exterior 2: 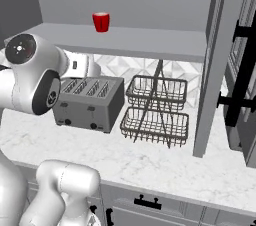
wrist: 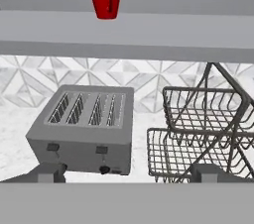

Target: Gather all objects into one cabinet and sort the glasses and bowls to opposite sides.

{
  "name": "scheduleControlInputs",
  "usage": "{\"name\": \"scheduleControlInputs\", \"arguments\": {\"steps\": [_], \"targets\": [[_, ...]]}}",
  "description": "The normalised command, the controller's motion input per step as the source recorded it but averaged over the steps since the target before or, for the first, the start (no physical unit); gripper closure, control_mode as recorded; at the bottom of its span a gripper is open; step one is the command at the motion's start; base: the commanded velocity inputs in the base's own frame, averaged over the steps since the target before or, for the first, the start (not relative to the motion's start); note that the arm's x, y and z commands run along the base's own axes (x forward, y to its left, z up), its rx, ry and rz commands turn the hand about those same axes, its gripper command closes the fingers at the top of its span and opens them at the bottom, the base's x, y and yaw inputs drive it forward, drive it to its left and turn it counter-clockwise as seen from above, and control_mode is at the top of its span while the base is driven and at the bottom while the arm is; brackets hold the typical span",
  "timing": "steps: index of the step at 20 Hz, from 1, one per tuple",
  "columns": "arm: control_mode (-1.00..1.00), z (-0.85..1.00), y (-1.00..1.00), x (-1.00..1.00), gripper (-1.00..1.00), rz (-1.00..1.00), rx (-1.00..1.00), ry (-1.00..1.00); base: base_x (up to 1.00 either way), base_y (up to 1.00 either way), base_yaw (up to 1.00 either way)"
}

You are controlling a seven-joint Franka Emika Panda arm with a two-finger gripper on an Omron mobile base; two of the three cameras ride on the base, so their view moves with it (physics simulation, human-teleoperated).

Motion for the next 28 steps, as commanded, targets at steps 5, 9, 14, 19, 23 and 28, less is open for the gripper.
{"name": "scheduleControlInputs", "arguments": {"steps": [5,9,14,19,23,28], "targets": [[1.0,0.0,0.0,0.0,-1.0,0.0,0.0,0.0,0.35,0.11,0.0],[-1.0,0.0,0.1,0.17,-1.0,0.0,0.0,0.0,0.0,0.0,0.0],[-1.0,0.4,0.43,0.51,-1.0,0.03,0.0,-0.09,0.0,0.0,0.0],[-1.0,0.37,0.07,0.57,-1.0,0.08,0.0,-0.14,0.0,0.0,0.0],[-1.0,0.2,0.0,0.66,-1.0,0.09,0.0,-0.02,0.0,0.0,0.0],[-1.0,0.02,0.0,0.84,-1.0,0.03,0.0,0.14,0.0,0.0,0.0]]}}
